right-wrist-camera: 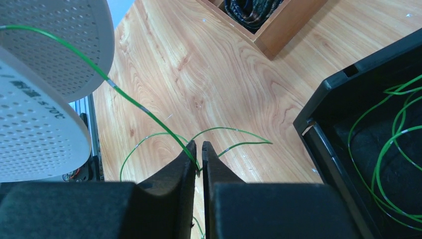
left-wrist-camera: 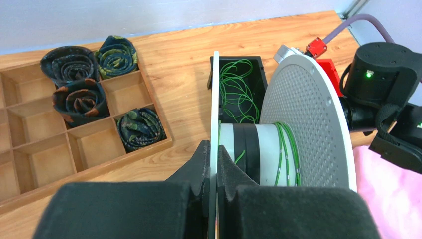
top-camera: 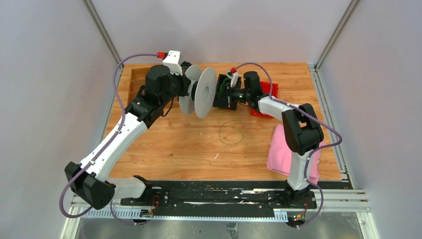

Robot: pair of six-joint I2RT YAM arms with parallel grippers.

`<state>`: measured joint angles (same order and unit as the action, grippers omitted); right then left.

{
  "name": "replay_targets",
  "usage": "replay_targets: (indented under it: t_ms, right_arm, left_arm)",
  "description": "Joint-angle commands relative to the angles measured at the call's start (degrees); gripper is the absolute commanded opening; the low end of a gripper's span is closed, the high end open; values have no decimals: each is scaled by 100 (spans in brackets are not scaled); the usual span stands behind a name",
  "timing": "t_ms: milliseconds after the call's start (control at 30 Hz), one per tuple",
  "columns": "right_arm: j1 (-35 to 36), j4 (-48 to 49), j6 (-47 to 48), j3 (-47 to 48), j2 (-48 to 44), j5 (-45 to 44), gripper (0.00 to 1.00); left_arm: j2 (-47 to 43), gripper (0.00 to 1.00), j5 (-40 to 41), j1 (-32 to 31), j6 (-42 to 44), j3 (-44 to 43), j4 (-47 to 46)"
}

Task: Wrap the cables
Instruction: Wrap the cable around the cable reel.

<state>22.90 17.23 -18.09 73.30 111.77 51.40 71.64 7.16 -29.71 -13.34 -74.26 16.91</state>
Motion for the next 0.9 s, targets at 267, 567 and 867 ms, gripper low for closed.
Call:
replay_targets:
  t_ms: [267, 567, 867]
  right_arm:
    - [384, -107, 205, -382, -251, -297, 1]
    - [925, 184, 101, -927, -439, -384, 1]
    - [1411, 482, -245, -1237, -708, -412, 1]
  left_arm:
    - [-113, 0, 810, 345, -738, -278, -162]
    - [213, 0, 1814, 347, -705, -634, -19]
    - [547, 1, 2454, 263, -555, -855, -12]
